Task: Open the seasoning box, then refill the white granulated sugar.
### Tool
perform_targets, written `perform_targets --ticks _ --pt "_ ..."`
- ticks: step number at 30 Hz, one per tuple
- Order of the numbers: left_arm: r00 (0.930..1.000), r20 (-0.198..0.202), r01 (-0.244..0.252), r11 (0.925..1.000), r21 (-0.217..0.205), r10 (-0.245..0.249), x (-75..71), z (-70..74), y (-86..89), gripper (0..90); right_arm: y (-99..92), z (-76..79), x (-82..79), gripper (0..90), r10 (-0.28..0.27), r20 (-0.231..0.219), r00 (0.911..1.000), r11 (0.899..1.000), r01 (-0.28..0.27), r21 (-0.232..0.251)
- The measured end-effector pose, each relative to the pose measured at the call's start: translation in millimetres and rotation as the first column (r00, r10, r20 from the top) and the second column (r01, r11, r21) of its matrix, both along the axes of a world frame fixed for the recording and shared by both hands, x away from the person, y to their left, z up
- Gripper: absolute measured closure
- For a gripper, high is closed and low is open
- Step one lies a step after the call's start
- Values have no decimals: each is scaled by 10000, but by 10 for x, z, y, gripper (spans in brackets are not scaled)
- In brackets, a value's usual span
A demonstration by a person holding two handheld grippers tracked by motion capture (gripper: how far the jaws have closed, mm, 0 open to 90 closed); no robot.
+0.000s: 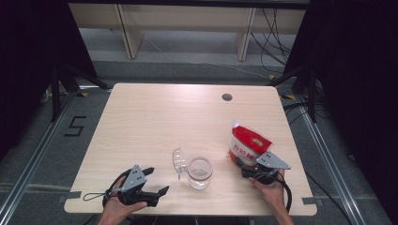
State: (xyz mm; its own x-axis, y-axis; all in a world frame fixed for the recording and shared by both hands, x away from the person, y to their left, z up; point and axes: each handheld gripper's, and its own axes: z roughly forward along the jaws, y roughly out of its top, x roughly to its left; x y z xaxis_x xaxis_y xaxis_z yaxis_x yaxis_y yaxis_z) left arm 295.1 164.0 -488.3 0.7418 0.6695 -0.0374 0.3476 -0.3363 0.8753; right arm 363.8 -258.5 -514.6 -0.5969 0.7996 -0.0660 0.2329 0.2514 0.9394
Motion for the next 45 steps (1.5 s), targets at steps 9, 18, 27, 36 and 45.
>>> perform_targets --ticks 9,18,27,36,45 --pt "9999 -28 106 9999 -6 -106 10 -12 -20 162 5 1 8 190 83 321 9994 9997 -75 -253" --pt "9996 60 267 9996 -87 -267 6 -7 -24 162 13 -3 28 250 165 452 9988 9997 -156 -204" --pt "9996 98 281 9995 -106 -279 -3 -2 -27 162 -7 -8 56 290 322 766 9965 9994 -309 -170" --pt "9995 81 298 9995 56 -298 5 -8 -36 162 -12 22 60 409 692 841 9941 9975 -679 -187" --pt "9999 -42 148 9998 -126 -149 -20 -21 -19 162 131 133 -26 444 471 965 9942 9916 -350 -1243"
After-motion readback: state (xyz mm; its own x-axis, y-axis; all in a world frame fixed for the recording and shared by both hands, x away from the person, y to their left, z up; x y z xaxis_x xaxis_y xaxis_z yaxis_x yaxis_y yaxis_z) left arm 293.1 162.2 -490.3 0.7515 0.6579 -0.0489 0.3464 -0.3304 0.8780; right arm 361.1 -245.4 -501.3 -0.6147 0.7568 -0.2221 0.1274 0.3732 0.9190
